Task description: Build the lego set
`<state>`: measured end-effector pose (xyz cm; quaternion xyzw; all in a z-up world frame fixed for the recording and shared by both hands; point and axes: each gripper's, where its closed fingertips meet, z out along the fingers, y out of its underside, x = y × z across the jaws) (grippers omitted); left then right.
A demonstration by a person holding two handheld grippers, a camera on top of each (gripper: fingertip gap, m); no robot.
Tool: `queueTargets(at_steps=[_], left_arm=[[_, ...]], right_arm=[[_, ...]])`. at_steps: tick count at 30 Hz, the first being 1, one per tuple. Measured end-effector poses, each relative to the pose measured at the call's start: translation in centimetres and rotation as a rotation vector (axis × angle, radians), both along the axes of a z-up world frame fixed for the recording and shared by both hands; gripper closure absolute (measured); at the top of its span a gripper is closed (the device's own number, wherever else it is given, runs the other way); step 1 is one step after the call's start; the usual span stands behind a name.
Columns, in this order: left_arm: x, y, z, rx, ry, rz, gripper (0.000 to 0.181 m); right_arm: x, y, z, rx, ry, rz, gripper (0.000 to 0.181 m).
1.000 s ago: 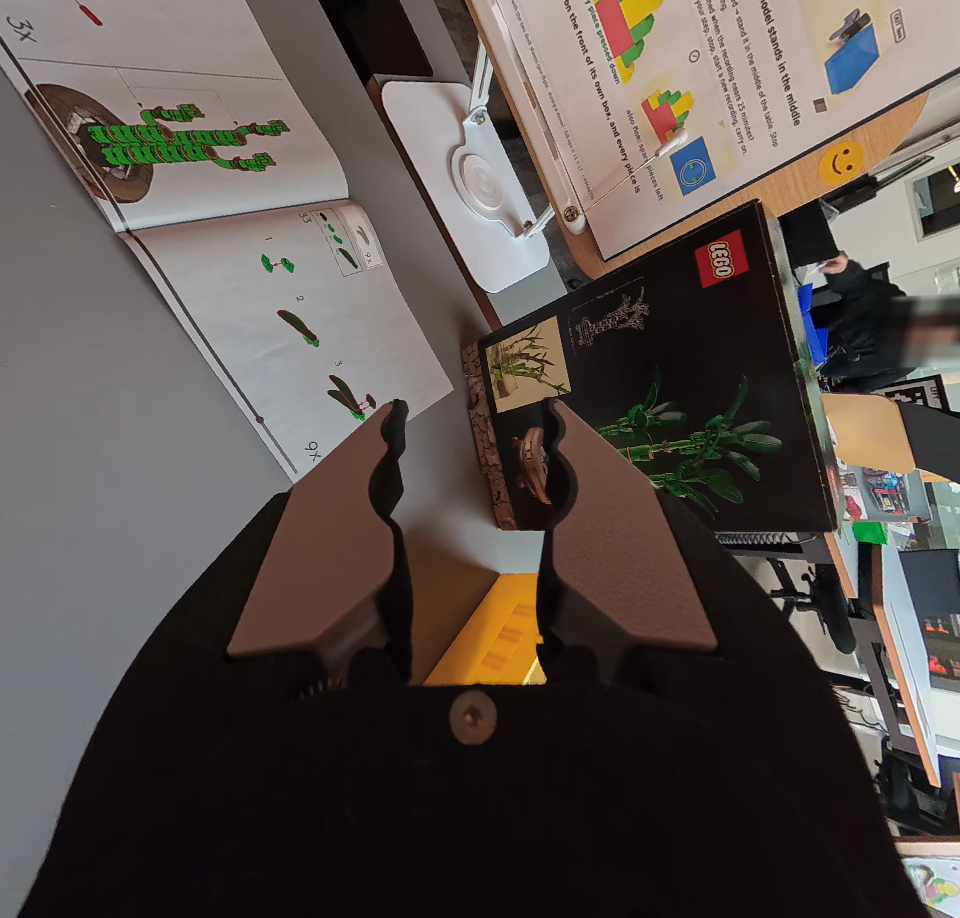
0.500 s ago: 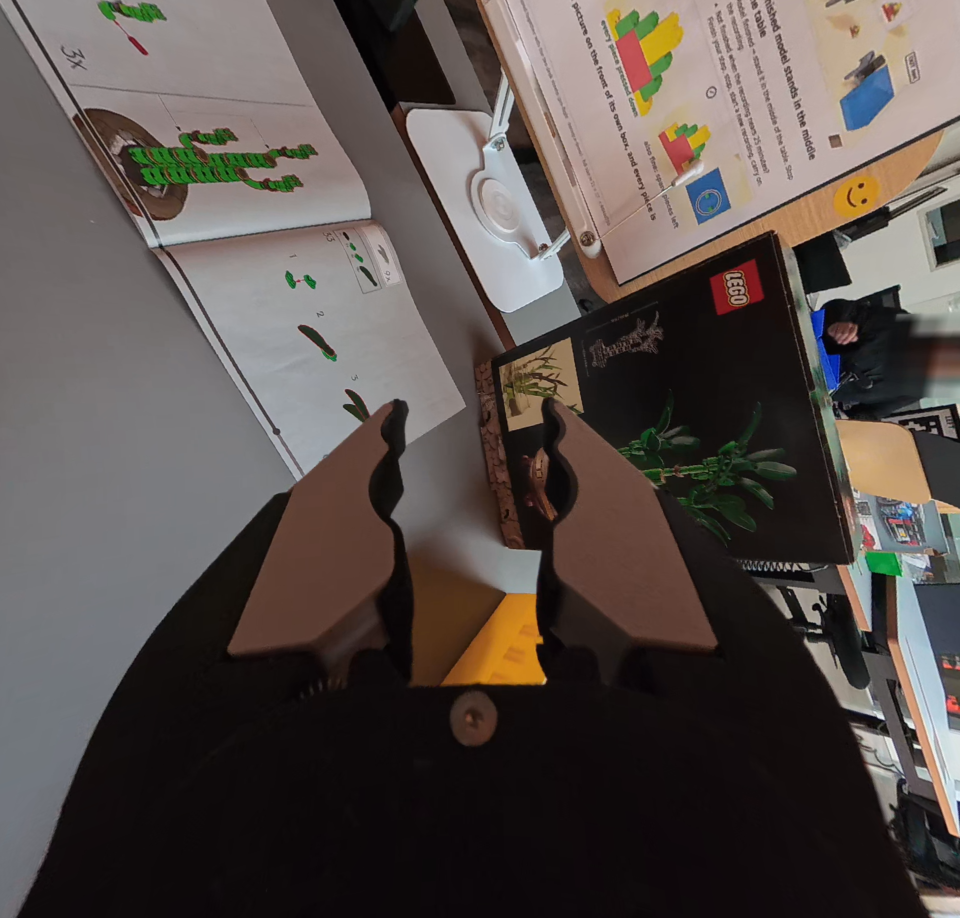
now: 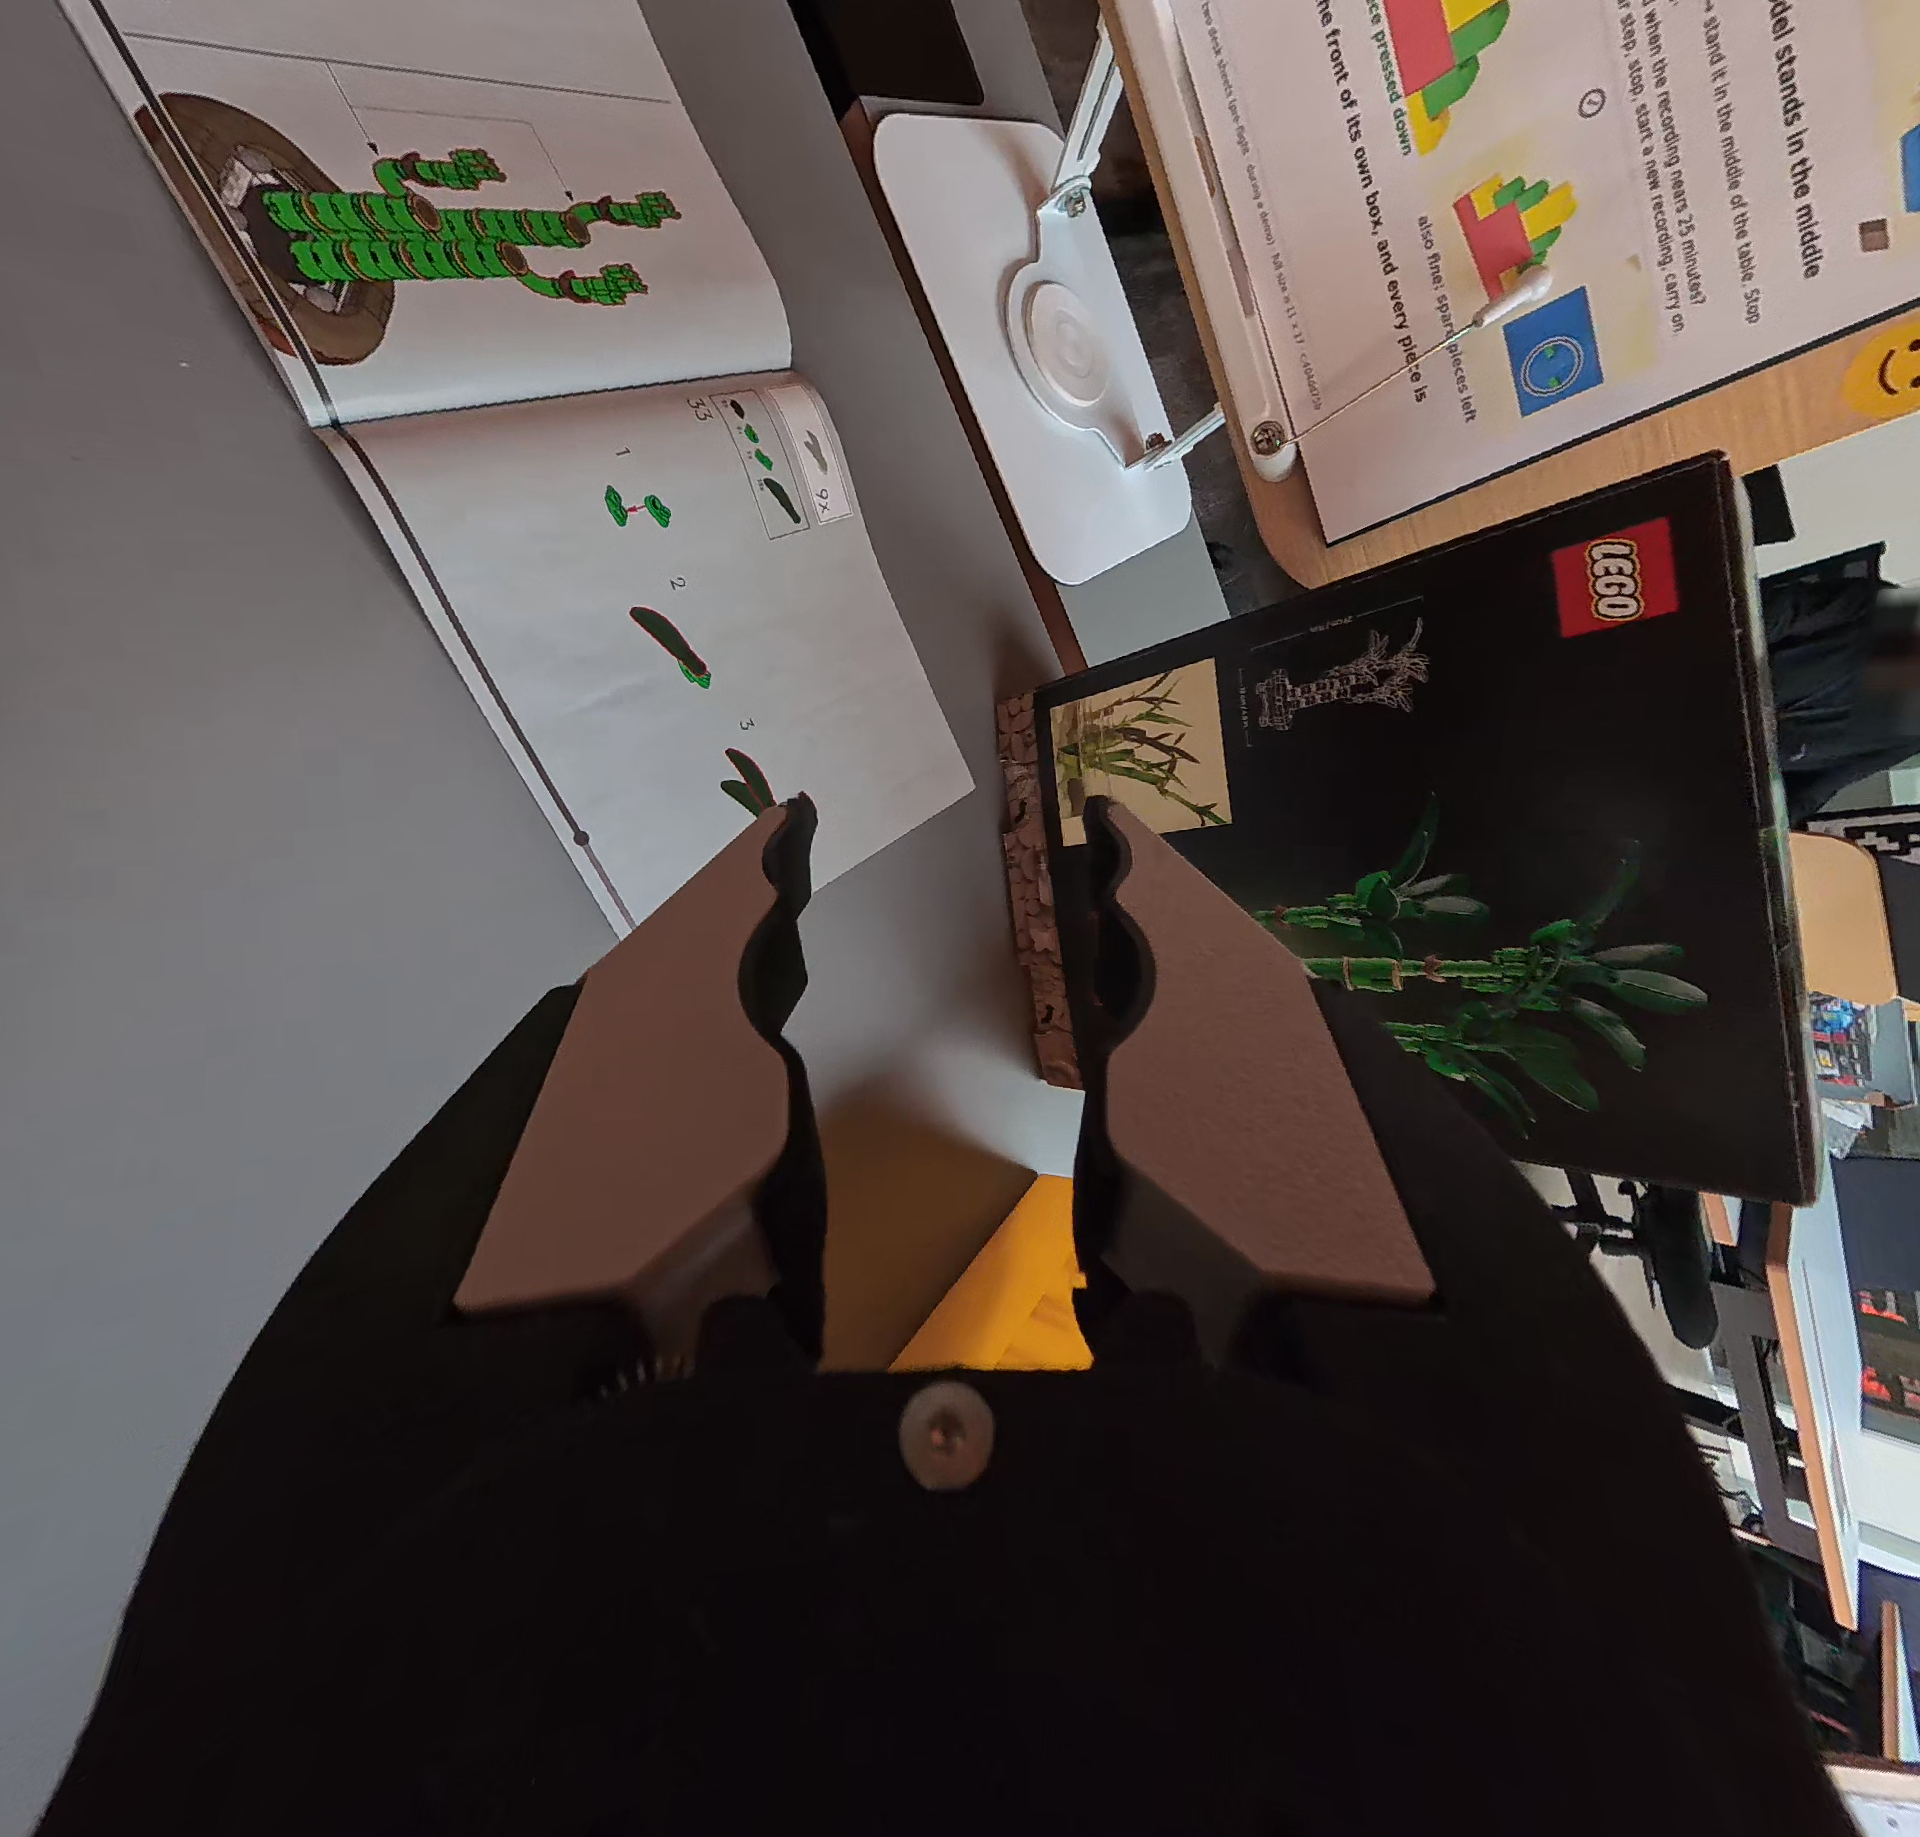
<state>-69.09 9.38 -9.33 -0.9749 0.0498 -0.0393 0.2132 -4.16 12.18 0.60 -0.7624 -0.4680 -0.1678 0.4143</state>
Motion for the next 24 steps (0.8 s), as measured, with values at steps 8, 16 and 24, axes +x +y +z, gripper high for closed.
queueTargets(at_steps=[8,16,24], left_arm=[[-3.2,0.8,-2.2,-0.117,0.124,0.08,0.168],[-4.5,2.7,-3.0,-0.118,0.156,0.118,0.163],[-4.6,5.4,-4.6,-0.105,0.21,-0.049,0.156]], right_arm=[[0.3,0.1,-0.4,-0.014,-0.004,-0.011,0.129],[0.4,0.0,-0.5,-0.021,-0.003,-0.01,0.129],[0.3,-0.1,-0.8,-0.034,-0.01,-0.008,0.129]])
